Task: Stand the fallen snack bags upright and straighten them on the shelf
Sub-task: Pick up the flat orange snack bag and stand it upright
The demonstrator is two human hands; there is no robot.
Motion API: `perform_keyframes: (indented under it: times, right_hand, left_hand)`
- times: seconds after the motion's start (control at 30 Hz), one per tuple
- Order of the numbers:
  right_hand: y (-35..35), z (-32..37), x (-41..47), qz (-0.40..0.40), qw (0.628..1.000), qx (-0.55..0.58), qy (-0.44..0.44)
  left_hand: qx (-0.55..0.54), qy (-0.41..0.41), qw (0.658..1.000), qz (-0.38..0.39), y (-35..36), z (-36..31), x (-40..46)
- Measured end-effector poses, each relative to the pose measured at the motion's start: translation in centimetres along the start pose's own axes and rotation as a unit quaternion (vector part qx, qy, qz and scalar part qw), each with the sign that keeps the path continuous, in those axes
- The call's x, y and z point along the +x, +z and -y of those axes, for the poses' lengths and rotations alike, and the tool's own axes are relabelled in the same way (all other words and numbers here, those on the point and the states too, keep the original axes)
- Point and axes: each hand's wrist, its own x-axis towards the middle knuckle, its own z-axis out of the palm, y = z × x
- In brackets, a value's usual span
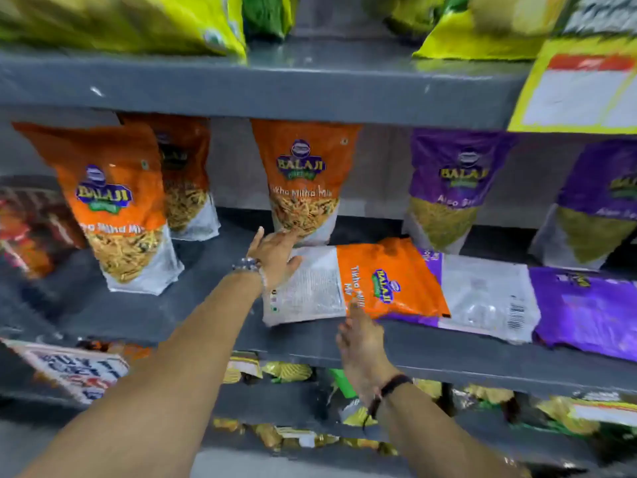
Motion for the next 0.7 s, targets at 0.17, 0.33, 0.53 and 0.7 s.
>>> perform_keyframes:
  times: [0.17,0.33,0.53,0.7]
  right_hand:
    - [1.3,-2.6,1.5,-0.016,0.999,-0.003,0.046]
    - [2.5,-2.5,1.4,0.047,0.996,-0.029,0.068]
    - [3.1,-2.4,1.5,0.054,0.992,-0.101,-0.045]
    - [4.0,-1.6,1.0,0.092,0.946,-0.215,-0.225]
  left_hand:
    - [-0.046,-0.021,0.987,0.151,0.4,1.9,3.8]
    - [-0.168,-0.049,0.959,0.225,0.5,3.0,5.3]
    - [-0.250,-0.017,0.942,0.222,0.0,4.5,5.0]
    - [-0.470,-0.013,0.873,0.127,0.1,7.2,2.4]
